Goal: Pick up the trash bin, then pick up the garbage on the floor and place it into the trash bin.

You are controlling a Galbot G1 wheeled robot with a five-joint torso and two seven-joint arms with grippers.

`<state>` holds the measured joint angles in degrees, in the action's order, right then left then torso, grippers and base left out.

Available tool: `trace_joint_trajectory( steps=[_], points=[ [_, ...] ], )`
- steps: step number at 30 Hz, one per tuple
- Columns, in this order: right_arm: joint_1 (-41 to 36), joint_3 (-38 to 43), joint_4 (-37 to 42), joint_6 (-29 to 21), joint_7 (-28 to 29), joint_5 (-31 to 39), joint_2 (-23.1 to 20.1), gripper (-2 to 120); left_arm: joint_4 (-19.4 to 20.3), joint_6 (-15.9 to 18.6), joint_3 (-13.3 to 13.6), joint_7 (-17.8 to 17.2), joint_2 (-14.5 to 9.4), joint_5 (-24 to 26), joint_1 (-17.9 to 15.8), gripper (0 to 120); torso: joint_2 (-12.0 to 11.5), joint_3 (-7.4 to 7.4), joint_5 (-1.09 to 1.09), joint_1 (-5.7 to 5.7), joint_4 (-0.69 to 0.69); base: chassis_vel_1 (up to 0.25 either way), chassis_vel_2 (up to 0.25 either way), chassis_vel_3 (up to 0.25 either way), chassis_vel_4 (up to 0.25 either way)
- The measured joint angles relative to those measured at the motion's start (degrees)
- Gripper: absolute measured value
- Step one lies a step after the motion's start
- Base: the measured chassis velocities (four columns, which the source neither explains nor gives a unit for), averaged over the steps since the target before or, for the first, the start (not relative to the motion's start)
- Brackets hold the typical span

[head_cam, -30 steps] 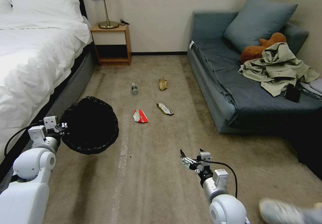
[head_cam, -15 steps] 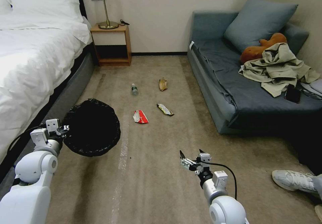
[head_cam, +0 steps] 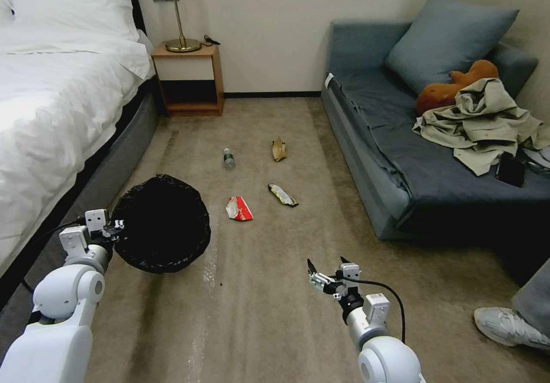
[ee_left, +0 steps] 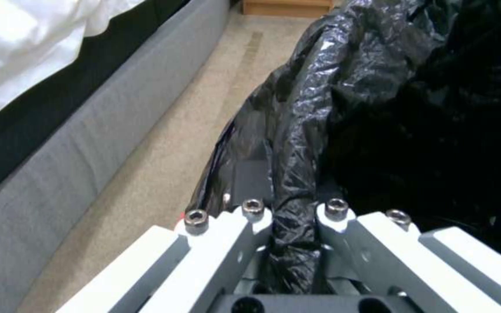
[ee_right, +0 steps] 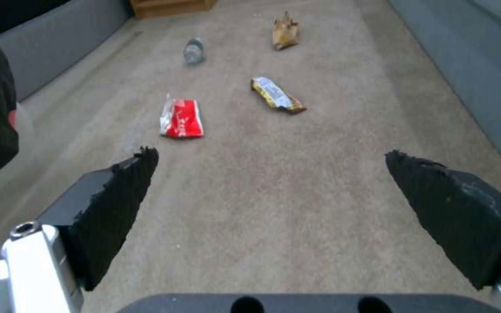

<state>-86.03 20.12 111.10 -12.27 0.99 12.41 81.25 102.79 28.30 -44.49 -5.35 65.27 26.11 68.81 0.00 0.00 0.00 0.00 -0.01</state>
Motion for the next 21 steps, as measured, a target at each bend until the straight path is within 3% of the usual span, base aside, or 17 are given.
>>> trace_joint_trajectory(
  steps=[21],
  points=[
    [0.5,-0.7,-1.5,0.1,-0.2,-1.1,0.3,100,-1.6,-0.4,-0.2,0.0,-0.3,0.1,-0.7,3,0.0,0.0,0.0,0.0,0.01,-0.092,0.092,0.09,-0.086]
  ],
)
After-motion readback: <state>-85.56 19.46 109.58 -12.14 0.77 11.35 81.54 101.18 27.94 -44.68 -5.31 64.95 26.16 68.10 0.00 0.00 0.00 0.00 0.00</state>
